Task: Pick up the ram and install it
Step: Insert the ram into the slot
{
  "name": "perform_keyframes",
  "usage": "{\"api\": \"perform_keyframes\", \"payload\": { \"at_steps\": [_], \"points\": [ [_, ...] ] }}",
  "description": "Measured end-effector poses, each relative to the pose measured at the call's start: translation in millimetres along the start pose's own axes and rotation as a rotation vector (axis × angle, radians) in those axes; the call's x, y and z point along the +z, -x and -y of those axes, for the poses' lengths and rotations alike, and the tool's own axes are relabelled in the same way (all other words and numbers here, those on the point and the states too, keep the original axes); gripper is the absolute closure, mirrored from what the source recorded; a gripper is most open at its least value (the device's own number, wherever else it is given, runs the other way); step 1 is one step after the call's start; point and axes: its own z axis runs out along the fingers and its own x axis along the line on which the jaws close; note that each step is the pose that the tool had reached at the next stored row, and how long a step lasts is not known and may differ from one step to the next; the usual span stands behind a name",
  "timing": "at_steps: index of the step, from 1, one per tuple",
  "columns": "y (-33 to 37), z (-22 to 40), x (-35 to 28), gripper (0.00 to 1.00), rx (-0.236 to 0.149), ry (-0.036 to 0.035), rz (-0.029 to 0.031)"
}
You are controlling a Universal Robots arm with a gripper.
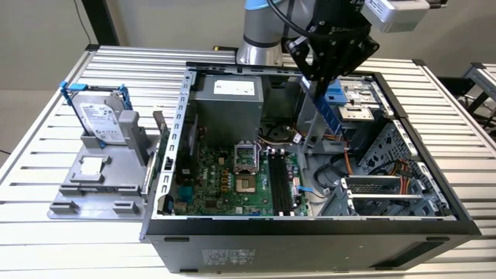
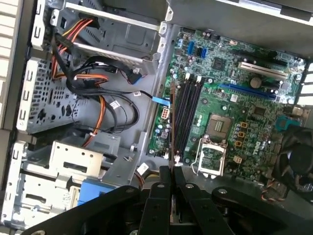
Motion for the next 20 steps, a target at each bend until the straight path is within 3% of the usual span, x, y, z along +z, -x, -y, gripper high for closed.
{"api": "perform_keyframes", "payload": {
  "at_steps": [11, 17, 20],
  "points": [
    [0.0, 0.0, 0.0, 1.00, 0.167, 0.0017, -0.0008],
    [-1.4, -0.3, 3.7, 1.00, 0.173, 0.0016, 0.0016],
    [-5.8, -2.8, 7.4, 1.00, 0.173, 0.0012, 0.0035]
  ]
}}
